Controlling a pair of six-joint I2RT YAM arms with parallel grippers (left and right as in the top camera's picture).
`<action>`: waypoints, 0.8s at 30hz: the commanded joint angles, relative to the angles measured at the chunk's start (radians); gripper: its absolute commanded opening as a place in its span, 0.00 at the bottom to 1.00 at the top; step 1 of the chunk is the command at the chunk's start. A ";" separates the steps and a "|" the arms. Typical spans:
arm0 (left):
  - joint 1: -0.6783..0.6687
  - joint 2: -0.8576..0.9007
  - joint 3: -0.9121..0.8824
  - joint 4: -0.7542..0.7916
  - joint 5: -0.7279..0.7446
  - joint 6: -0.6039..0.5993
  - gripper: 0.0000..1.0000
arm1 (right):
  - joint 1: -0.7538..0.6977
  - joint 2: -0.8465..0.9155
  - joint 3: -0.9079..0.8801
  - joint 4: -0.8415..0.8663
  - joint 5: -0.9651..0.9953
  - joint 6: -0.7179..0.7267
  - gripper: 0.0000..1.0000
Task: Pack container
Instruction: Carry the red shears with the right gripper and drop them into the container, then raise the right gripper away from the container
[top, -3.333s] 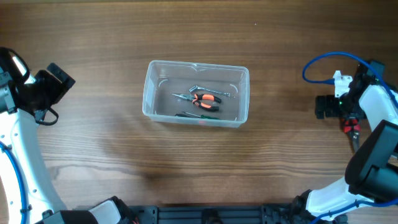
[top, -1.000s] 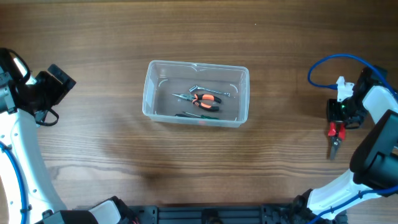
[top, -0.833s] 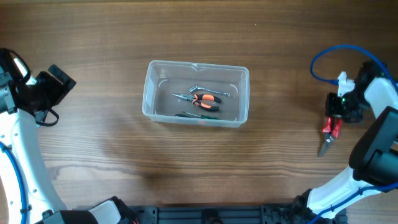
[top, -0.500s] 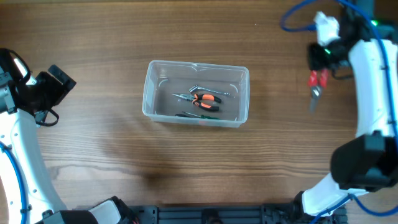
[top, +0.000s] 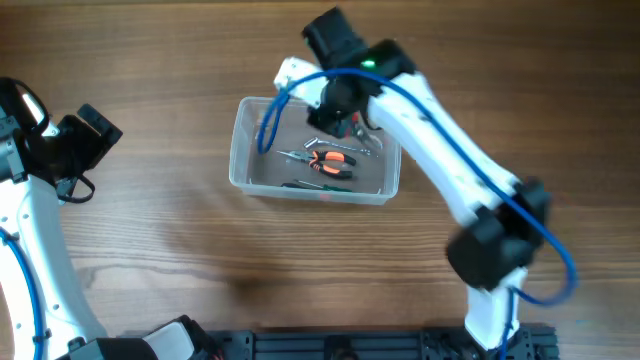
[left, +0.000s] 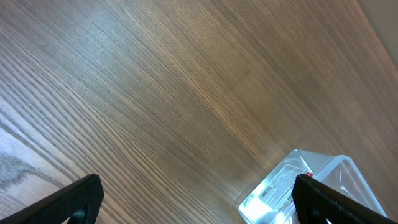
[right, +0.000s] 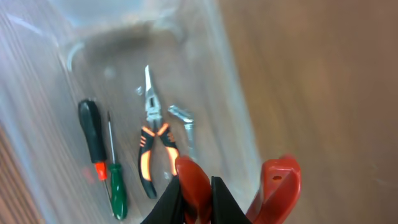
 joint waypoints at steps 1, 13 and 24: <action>-0.005 -0.004 0.006 0.003 0.015 -0.008 1.00 | -0.002 0.130 0.010 -0.006 -0.087 -0.040 0.04; -0.005 -0.004 0.006 0.003 0.015 -0.008 1.00 | -0.002 0.161 0.012 -0.060 -0.075 -0.021 0.65; -0.259 -0.004 0.006 0.063 -0.072 0.128 1.00 | -0.243 -0.273 0.058 0.145 0.072 0.403 1.00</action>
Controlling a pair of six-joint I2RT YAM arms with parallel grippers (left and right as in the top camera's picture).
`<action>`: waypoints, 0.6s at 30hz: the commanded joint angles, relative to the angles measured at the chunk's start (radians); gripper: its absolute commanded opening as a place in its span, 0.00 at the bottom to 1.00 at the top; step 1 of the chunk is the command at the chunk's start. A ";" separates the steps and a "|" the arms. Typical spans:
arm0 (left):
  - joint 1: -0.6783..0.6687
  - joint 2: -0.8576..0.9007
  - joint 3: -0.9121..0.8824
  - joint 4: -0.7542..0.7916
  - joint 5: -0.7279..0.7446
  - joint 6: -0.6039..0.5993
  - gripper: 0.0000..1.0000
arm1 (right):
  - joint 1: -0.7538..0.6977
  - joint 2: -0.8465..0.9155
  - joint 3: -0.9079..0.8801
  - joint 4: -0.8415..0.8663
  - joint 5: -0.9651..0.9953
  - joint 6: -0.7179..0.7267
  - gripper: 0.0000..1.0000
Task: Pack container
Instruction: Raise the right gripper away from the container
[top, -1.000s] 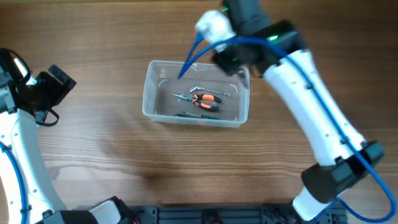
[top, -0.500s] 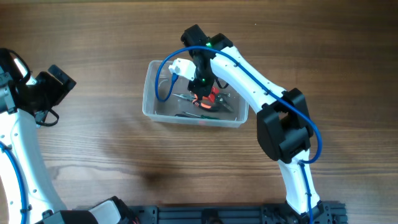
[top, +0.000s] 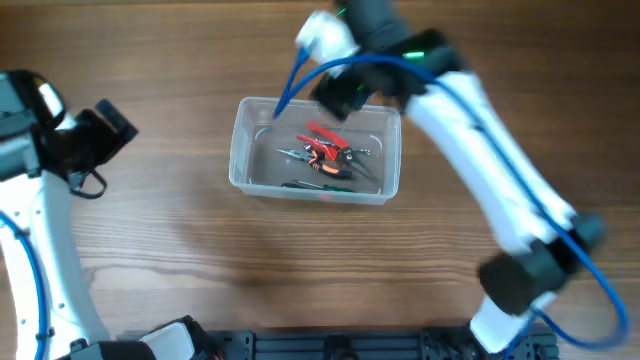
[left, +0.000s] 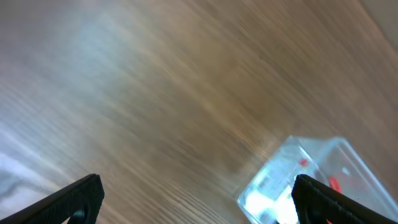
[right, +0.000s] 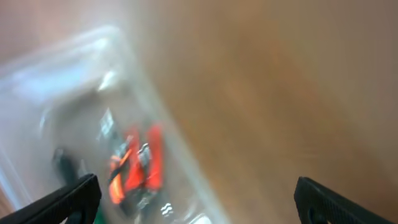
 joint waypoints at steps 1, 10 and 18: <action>-0.219 -0.004 0.006 0.070 -0.125 0.077 1.00 | -0.179 -0.075 0.021 0.045 0.035 0.245 1.00; -0.415 -0.003 0.006 0.481 -0.237 0.156 1.00 | -0.488 -0.080 0.020 0.224 0.069 0.175 1.00; -0.428 -0.043 0.006 0.315 -0.282 0.199 1.00 | -0.641 -0.196 -0.116 0.095 -0.161 0.225 1.00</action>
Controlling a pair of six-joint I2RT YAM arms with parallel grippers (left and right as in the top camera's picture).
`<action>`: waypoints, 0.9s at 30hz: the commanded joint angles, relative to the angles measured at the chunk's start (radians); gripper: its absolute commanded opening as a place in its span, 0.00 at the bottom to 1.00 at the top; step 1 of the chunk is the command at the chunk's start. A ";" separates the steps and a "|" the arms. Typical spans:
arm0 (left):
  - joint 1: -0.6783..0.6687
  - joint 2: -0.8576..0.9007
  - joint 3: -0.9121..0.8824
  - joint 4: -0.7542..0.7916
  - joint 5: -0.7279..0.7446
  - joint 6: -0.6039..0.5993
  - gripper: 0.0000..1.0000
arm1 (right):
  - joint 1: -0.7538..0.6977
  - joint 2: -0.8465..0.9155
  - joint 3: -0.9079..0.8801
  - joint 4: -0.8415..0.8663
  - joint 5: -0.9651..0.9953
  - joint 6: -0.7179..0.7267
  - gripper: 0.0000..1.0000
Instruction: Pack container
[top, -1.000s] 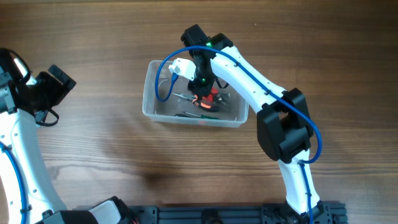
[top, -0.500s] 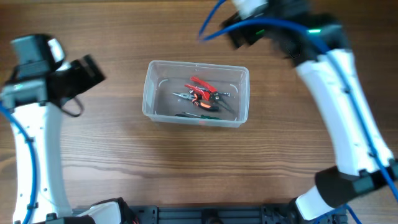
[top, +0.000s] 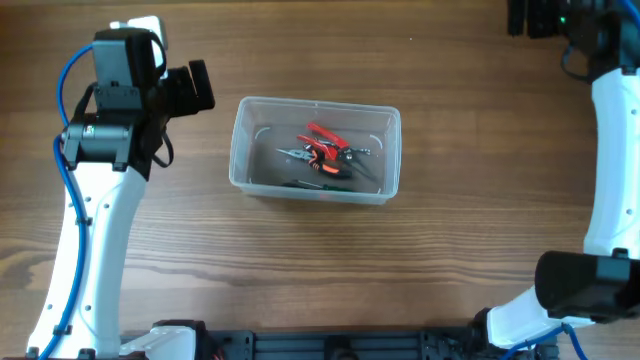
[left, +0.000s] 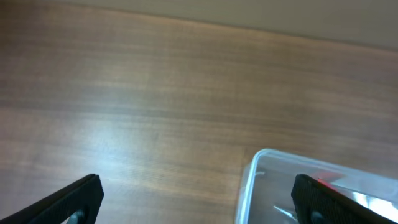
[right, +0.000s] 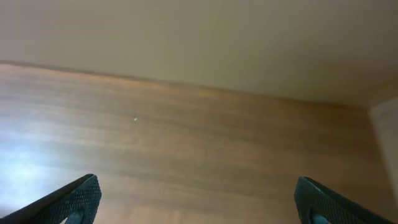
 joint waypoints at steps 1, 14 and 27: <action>-0.008 -0.062 0.006 -0.013 -0.036 0.004 1.00 | -0.023 -0.132 -0.135 0.012 -0.113 0.021 1.00; -0.006 -0.565 -0.412 -0.034 -0.185 -0.081 1.00 | 0.085 -0.969 -1.022 0.160 -0.102 -0.005 1.00; -0.006 -0.720 -0.671 0.033 -0.245 -0.077 1.00 | 0.085 -1.100 -1.233 0.134 -0.106 -0.004 1.00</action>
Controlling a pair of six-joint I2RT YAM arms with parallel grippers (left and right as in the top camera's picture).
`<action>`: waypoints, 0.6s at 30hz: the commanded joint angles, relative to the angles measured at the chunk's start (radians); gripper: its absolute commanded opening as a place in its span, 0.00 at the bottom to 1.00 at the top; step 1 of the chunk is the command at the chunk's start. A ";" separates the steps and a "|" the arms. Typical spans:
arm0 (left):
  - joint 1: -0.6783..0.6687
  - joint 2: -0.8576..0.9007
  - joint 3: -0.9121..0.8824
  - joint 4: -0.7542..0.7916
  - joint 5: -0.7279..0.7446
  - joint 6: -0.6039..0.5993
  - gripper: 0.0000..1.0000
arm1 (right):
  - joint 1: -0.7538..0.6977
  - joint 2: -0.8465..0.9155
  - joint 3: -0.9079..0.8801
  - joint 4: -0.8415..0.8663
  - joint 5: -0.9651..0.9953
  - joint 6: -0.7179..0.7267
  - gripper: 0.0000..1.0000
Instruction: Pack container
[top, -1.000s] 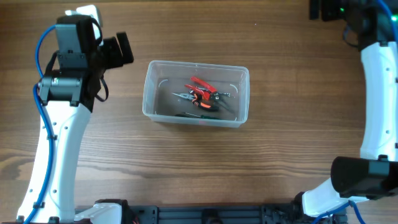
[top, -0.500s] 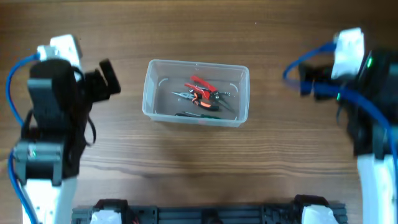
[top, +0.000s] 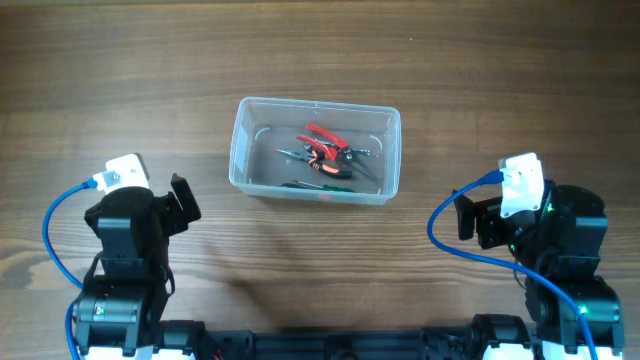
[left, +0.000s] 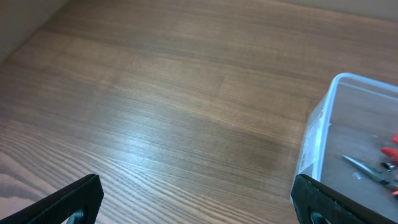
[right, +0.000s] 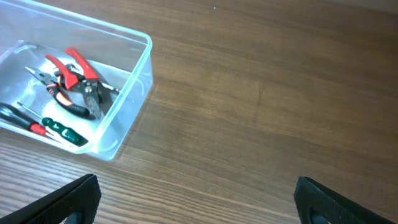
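The clear plastic container (top: 236, 150) stands at mid-table. In it lie red-handled pliers (top: 322, 136), orange-and-black pliers (top: 320, 157) and a green screwdriver (top: 322, 185). My left gripper (top: 183, 208) is open and empty, low at the front left, well clear of the box. My right gripper (top: 468, 220) is open and empty at the front right. In the right wrist view, the container (right: 142, 55) shows the red pliers (right: 73, 67) and the green screwdriver (right: 62, 132), far ahead of the gripper (right: 199, 202). The left wrist view catches the container's wall (left: 314, 140) at the right, beyond the left gripper (left: 198, 204).
Bare wooden tabletop (top: 320, 270) surrounds the container. Blue cables loop beside each arm base near the front edge. A black rail runs along the bottom edge of the overhead view.
The left arm, then stretched out beside the container's left end, now sits folded at the front left. The right arm, then up at the far right corner, now sits folded at the front right.
First my right gripper was shut on the red pliers over the container. Then the red pliers lay inside and the right gripper was open above the back rim. Afterwards both arms stood away from the box, and now both are drawn back to the front.
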 joint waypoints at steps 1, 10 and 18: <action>-0.005 0.007 -0.005 -0.001 -0.023 -0.009 1.00 | 0.005 0.014 0.000 0.003 -0.013 -0.006 1.00; -0.005 0.008 -0.005 -0.002 -0.023 -0.009 1.00 | 0.005 0.089 -0.001 0.003 -0.013 -0.006 1.00; -0.005 0.007 -0.005 -0.002 -0.023 -0.009 1.00 | 0.013 -0.183 -0.001 -0.010 -0.017 -0.003 1.00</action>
